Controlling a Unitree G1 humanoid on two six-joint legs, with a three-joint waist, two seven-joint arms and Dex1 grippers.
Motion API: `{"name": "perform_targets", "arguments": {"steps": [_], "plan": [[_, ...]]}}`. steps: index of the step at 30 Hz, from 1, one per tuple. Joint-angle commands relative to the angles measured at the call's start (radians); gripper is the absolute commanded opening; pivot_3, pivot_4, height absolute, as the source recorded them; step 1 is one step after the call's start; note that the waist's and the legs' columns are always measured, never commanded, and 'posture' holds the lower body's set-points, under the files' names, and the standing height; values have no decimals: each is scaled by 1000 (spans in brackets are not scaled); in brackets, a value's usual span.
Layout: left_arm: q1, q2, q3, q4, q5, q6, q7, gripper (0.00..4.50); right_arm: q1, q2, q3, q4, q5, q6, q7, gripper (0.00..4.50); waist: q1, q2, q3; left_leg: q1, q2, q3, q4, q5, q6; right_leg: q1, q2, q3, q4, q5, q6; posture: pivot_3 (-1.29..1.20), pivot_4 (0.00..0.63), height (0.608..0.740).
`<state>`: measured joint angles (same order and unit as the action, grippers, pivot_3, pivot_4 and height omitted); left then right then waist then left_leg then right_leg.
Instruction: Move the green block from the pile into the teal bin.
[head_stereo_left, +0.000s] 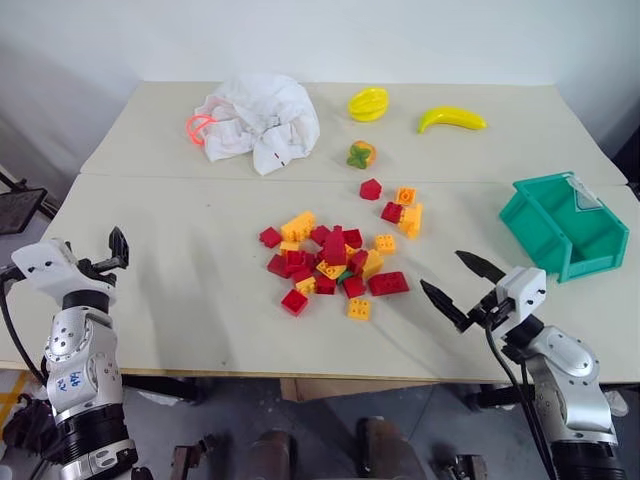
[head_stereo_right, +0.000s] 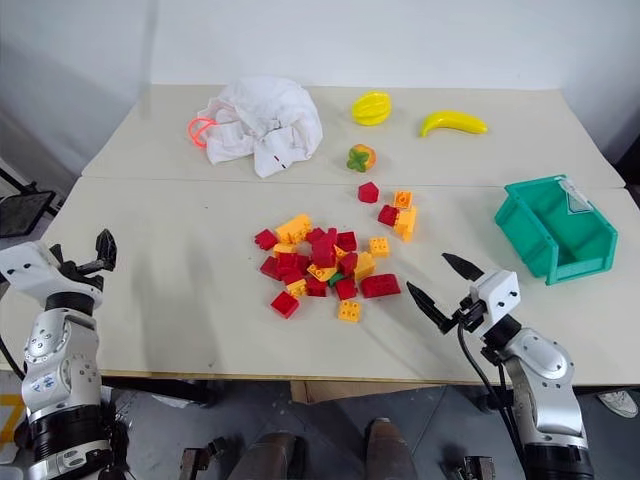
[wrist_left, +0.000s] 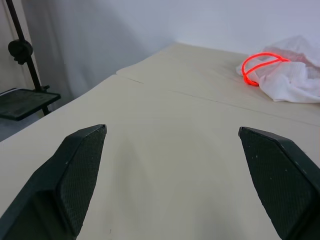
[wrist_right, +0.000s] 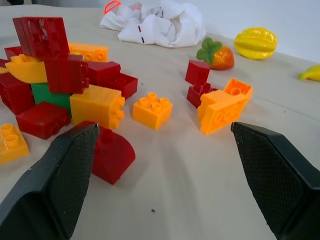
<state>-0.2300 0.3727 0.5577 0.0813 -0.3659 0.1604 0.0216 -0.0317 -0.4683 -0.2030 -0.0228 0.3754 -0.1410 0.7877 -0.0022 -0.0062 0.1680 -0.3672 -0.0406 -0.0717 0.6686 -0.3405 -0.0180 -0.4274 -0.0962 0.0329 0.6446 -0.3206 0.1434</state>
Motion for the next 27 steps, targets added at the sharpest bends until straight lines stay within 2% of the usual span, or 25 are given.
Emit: {"name": "perform_targets", "arguments": {"steps": [1, 8, 11, 12, 15, 17, 19, 21, 23, 27], "plan": [[-13, 13, 34, -30, -18, -8, 12, 4500, -1, -3, -23, -5, 15, -25, 1, 4443, 1, 0, 0, 0, 0, 0, 0, 0, 0, 0, 0, 0, 0, 0, 0, 0, 150, 740], [-18, 16, 38, -21, -106, -3, -104, 4500, -1, -6, -39, 6, 28, -33, -4, 4443, 1, 0, 0, 0, 0, 0, 0, 0, 0, 0, 0, 0, 0, 0, 0, 0, 150, 740], [-21, 48, -2, -55, -199, 37, -284, 4500, 2, -25, -53, -2, 40, -26, 8, 4443, 1, 0, 0, 0, 0, 0, 1, 0, 0, 0, 0, 0, 0, 0, 0, 0, 150, 740], [-7, 100, -49, -76, -214, 62, -408, 4500, 10, -40, -66, -22, 60, -13, 24, 4443, 1, 0, 0, 0, 0, 0, 1, 0, 0, 0, 0, 0, 0, 0, 0, 0, 150, 740], [21, 206, -138, -97, -211, 94, -618, 4500, 25, -71, -87, -55, 94, 7, 51, 4443, 0, 0, 0, -1, 0, 0, 0, 0, 0, 0, 0, 0, 0, 0, 0, 0, 150, 740], [53, 334, -257, -96, -139, 42, -845, 4500, 56, -130, -137, -79, 134, 33, 97, 4443, -1, 0, 0, 0, 0, 0, 0, 0, 0, 1, 0, 0, -1, 0, 0, 0, 150, 740], [46, 397, -322, -78, -95, -7, -954, 4500, 86, -184, -173, -83, 151, 41, 143, 4443, -1, 4, 1, 1, 0, 0, -2, 0, 0, 1, 0, 0, -2, 0, 0, 0, 150, 740], [18, 401, -345, -71, -115, -15, -1011, 4500, 105, -218, -205, -71, 165, 48, 167, 4443, 0, 4, 1, 1, 0, 1, -2, 0, 0, 1, 0, 1, -3, 0, 0, 0, 150, 740], [-23, 363, -373, -104, -170, -15, -1079, 4500, 142, -285, -262, -20, 144, 21, 224, 4443, 1, 4, 1, 1, 0, 1, -2, 0, 1, 2, 0, 0, -3, 0, 0, 0, 150, 740], [-56, 369, -426, -86, -144, -31, -1185, 4500, 163, -367, -314, 44, 118, -9, 283, 4443, 1, 4, 1, 0, 0, 1, -1, 0, 2, 2, 0, 0, -3, 0, 0, 0, 150, 740]]}}
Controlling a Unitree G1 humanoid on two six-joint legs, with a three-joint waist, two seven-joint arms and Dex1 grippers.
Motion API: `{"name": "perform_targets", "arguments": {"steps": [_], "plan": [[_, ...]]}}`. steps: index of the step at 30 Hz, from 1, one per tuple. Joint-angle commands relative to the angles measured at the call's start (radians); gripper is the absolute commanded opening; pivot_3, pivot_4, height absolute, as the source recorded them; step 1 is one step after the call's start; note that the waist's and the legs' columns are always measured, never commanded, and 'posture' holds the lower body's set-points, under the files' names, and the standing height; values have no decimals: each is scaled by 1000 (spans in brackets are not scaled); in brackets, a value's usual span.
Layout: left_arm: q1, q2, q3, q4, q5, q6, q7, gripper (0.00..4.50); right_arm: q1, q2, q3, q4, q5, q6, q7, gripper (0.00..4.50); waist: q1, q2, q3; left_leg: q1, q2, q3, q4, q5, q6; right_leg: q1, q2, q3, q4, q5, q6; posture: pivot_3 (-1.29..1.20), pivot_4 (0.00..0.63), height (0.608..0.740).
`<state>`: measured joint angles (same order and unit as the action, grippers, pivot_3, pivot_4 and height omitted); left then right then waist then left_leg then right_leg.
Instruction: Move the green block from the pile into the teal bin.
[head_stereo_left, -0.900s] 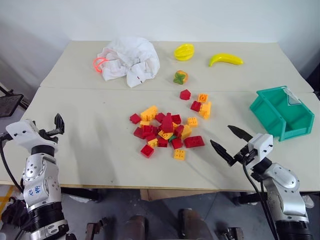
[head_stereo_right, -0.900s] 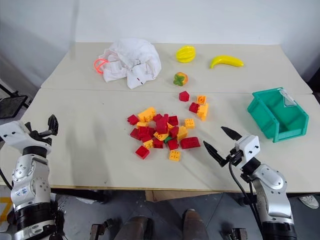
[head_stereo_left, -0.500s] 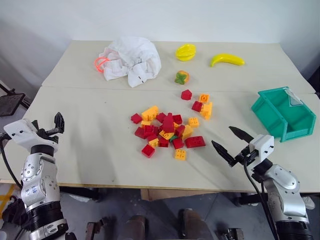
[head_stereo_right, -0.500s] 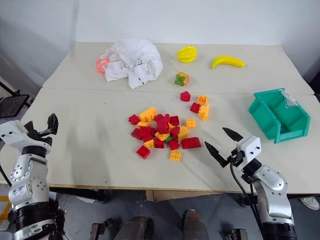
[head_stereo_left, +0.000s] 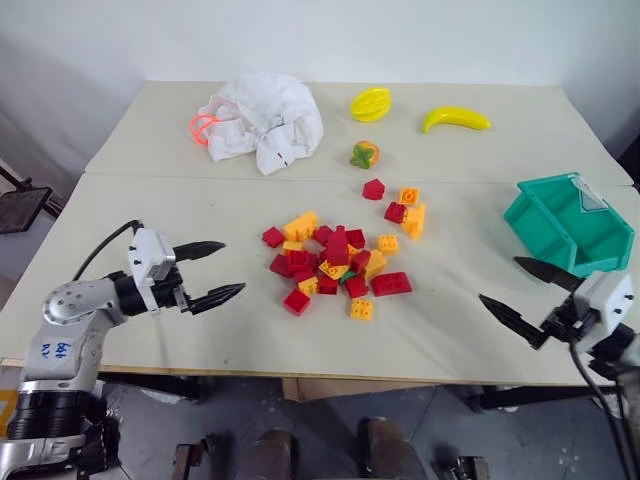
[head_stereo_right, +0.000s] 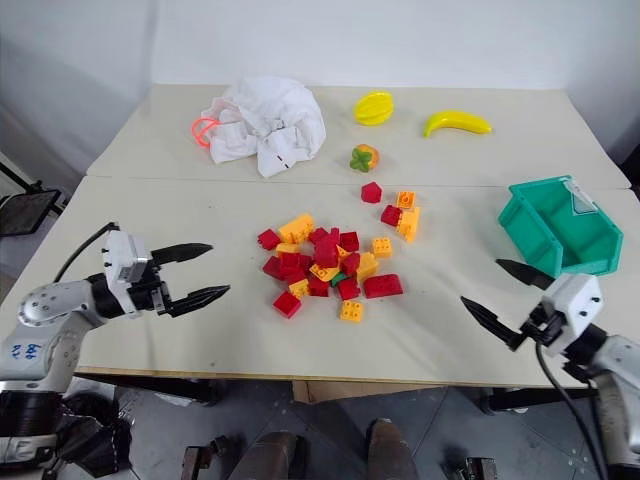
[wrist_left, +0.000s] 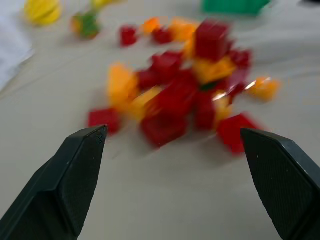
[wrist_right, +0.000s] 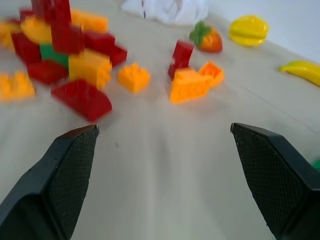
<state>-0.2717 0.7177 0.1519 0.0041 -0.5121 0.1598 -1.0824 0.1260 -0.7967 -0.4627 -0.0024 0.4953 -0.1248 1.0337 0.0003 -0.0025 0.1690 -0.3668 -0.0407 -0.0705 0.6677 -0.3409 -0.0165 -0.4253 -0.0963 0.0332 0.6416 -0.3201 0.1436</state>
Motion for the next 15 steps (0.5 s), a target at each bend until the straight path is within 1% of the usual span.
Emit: {"name": "perform_targets", "arguments": {"steps": [1, 3, 5, 9, 12, 15], "plan": [[-18, 42, -33, 11, 17, -49, -127, 4500, 3, -63, -69, 48, -3, -17, 51, 4443, -5, 0, 0, 0, 0, 0, 0, 0, 0, 0, 0, 0, 0, 0, 0, 0, 150, 740], [-32, 64, -31, 50, 30, -84, -179, 4500, -10, -99, -87, 78, -18, -34, 65, 4443, -10, 0, 0, 1, 1, 2, -1, 0, 0, 0, 1, 1, 0, 0, 0, 0, 150, 740], [-71, 70, -13, 110, 24, -77, -181, 4500, -28, -101, -84, 60, -1, -4, 55, 4443, -10, 0, 0, 2, 1, 2, -1, 0, 0, 0, 2, 1, 1, 0, 0, 0, 150, 740], [-94, 63, -2, 154, 35, -91, -174, 4500, -52, -68, -4, -40, 31, 69, 55, 4443, -9, 0, 0, 1, 1, 2, 0, 0, 0, 0, 1, 1, 2, 0, 0, 0, 150, 740], [-51, 49, 13, 132, 33, -97, -162, 4500, -75, -34, 84, -155, 80, 161, 49, 3835, -7, 0, 0, 1, 1, 1, 0, 0, 0, 0, 1, 1, 2, 0, 0, 0, 150, 740], [21, 59, 39, 90, 23, -86, -158, 4500, -137, 9, 165, -236, 139, 270, 14, 2831, -7, 0, 0, 0, 1, 1, 0, 0, 0, -1, 0, 1, 2, 0, 0, 0, 150, 740]]}}
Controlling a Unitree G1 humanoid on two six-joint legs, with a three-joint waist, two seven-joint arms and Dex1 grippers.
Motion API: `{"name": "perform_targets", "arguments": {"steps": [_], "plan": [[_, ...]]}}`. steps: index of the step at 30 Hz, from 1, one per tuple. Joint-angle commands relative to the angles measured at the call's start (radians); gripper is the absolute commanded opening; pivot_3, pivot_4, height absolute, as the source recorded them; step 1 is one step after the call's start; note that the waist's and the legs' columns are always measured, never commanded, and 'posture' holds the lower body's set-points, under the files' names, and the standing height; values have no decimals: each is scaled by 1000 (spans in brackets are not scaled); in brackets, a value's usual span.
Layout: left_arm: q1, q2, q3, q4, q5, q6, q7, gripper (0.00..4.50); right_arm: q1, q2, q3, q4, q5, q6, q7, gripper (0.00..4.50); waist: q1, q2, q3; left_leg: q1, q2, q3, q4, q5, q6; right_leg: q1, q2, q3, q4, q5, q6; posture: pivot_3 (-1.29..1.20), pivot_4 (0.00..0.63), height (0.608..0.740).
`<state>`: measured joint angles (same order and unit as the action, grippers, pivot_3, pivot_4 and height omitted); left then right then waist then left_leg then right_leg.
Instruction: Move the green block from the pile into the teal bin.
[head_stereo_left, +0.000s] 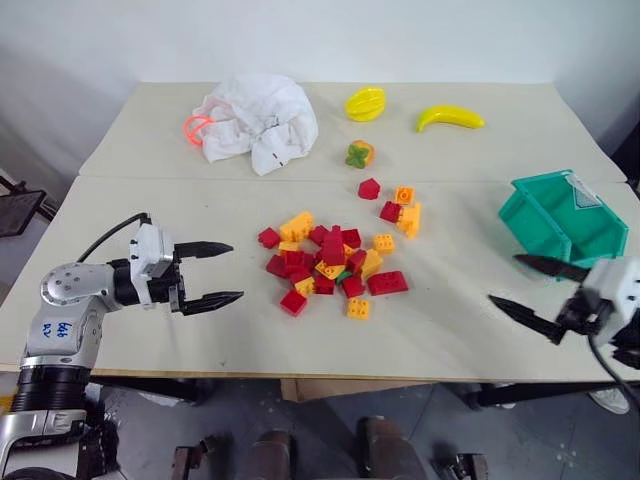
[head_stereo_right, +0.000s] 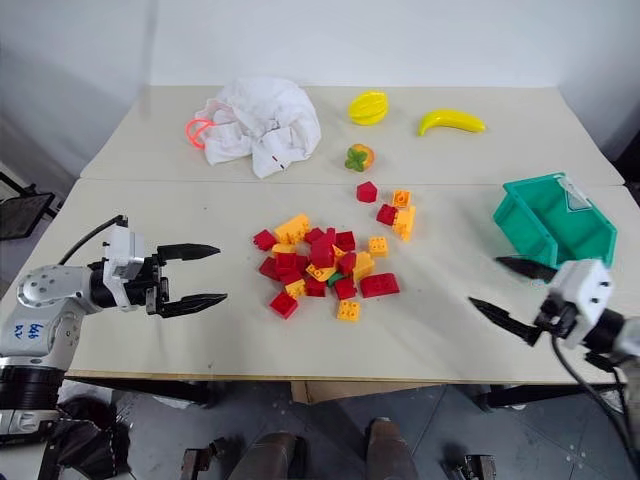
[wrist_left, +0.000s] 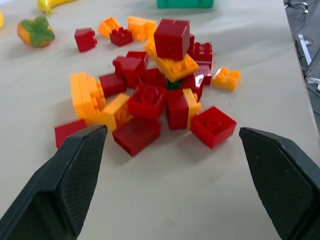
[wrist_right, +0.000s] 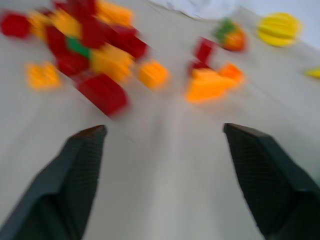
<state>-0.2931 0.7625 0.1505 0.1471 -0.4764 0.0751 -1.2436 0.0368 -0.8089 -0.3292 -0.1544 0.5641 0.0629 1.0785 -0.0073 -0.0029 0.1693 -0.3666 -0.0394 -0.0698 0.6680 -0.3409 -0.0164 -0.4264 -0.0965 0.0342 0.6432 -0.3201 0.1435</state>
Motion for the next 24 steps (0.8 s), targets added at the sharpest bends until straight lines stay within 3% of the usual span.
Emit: {"name": "perform_targets", "arguments": {"steps": [1, 8, 9, 17, 24], "plan": [[62, 17, 52, -58, -16, 3, 12, 4500, -72, 29, 51, -92, 80, 112, -40, 2494, 0, 0, 0, 0, 0, 0, 0, 0, 0, 0, 0, 0, 0, 0, 0, 0, 150, 740], [158, 1, 105, -86, -2, -9, 71, 4500, -251, 26, 283, -12, -108, 124, 27, 195, 7, -1, 0, -2, -1, -2, 1, 0, 0, 0, -1, -2, -1, 0, 0, 0, 150, 740], [170, -4, 106, -97, -2, -9, 79, 4500, -284, 40, 322, -9, -119, 148, 27, 28, 5, -1, 0, -2, -1, -2, 2, 0, 0, 0, -1, -2, -1, 0, 0, 0, 150, 740], [188, -19, 102, -130, -4, 0, 112, 4500, -493, 219, 505, 31, -157, 223, 26, 28, 1, -1, 0, -2, 1, -2, 1, 0, -1, -2, -1, -1, -1, 1, -1, 0, 150, 740], [181, -28, 87, -128, -2, 5, 114, 4500, -714, 395, 611, 324, -351, 169, -102, 28, -6, -1, 0, -2, 0, -2, 1, 0, -1, -2, -1, -2, -1, 1, -1, 0, 150, 740]]}}
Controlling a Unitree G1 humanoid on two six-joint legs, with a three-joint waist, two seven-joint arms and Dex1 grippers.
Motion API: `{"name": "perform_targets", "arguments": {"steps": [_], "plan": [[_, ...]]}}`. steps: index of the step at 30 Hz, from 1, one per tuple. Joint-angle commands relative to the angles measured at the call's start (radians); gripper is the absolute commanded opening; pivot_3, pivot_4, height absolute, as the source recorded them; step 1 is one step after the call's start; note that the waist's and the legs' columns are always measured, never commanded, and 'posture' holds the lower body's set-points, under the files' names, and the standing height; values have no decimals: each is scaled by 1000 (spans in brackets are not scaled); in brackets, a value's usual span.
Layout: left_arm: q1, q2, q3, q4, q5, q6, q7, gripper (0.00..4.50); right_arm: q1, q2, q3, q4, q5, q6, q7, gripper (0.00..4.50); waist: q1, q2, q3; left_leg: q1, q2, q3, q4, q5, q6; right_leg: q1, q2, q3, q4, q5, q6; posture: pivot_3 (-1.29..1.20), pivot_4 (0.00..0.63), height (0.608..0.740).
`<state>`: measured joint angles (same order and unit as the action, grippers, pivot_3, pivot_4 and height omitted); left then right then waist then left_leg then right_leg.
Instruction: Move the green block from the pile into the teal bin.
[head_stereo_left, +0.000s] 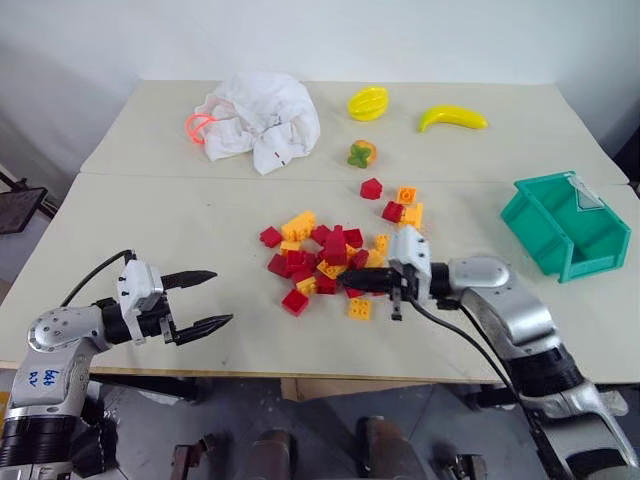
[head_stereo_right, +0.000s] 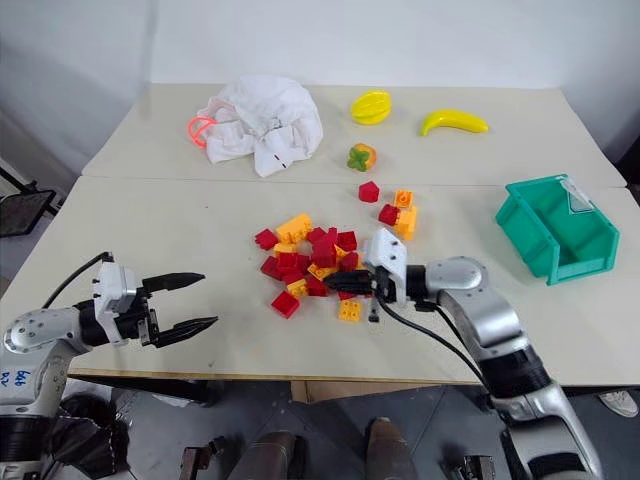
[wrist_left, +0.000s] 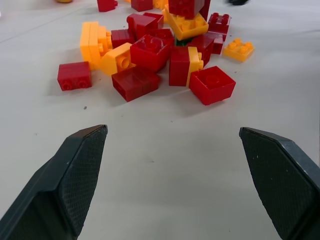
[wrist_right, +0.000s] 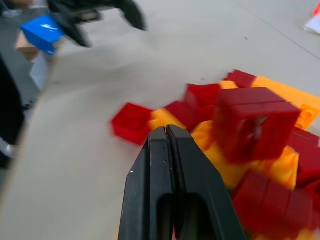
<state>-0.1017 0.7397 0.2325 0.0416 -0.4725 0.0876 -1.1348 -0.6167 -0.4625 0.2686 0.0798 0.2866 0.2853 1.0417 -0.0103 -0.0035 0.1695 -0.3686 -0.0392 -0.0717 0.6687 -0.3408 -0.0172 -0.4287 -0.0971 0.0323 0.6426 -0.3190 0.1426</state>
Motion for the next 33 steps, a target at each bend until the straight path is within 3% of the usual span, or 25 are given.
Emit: {"name": "perform_targets", "arguments": {"steps": [1, 6, 11, 21, 25, 29, 33], "plan": [[-18, -9, 1, -21, -5, -8, 6, 4500, -96, 75, 6, 145, -95, -58, -102, 28, -4, 0, 0, 0, 0, 0, 0, 0, 0, 0, 0, 0, 0, 0, 0, 0, 150, 740], [-46, -20, -4, -25, -10, 0, 18, 4500, -201, 104, -47, 348, -149, -168, -159, 28, -10, 0, 0, -1, -1, -1, 0, 0, 0, -1, 0, -2, 1, 0, 0, 0, 150, 740], [-45, -31, -9, -30, -7, 0, 30, 4500, -202, 81, -98, 394, -133, -195, -117, 28, -24, 0, 0, -1, -1, -1, -2, 0, 0, -1, 0, -2, 2, 0, 0, 0, 150, 740], [-26, -53, -18, -73, -9, 15, 56, 4500, 114, -160, -145, 138, -103, -240, 69, 28, -17, 0, 0, -1, -1, 0, 0, 0, 1, 1, 0, -2, -2, 1, 1, 0, 150, 740], [-27, -59, -22, -71, -8, 3, 50, 4500, 172, -216, -239, 101, -38, -224, 64, 28, -15, 0, 0, 0, -1, 0, 0, 0, 1, 2, 0, 0, -2, 1, 1, 0, 150, 740], [-19, -71, -16, -42, 31, -81, 58, 4500, 275, -296, -375, 56, 73, -245, 152, 28, -14, 0, 0, 0, -1, 0, -1, 0, 1, 1, 0, 0, -2, 1, 1, 0, 150, 740], [10, -80, 9, -20, 14, -96, 69, 4500, 379, -373, -453, 57, 88, -253, 179, 896, -12, 0, 0, -1, -1, 1, -2, -1, 1, 2, 0, -1, -5, 1, 1, 0, 150, 740]]}}
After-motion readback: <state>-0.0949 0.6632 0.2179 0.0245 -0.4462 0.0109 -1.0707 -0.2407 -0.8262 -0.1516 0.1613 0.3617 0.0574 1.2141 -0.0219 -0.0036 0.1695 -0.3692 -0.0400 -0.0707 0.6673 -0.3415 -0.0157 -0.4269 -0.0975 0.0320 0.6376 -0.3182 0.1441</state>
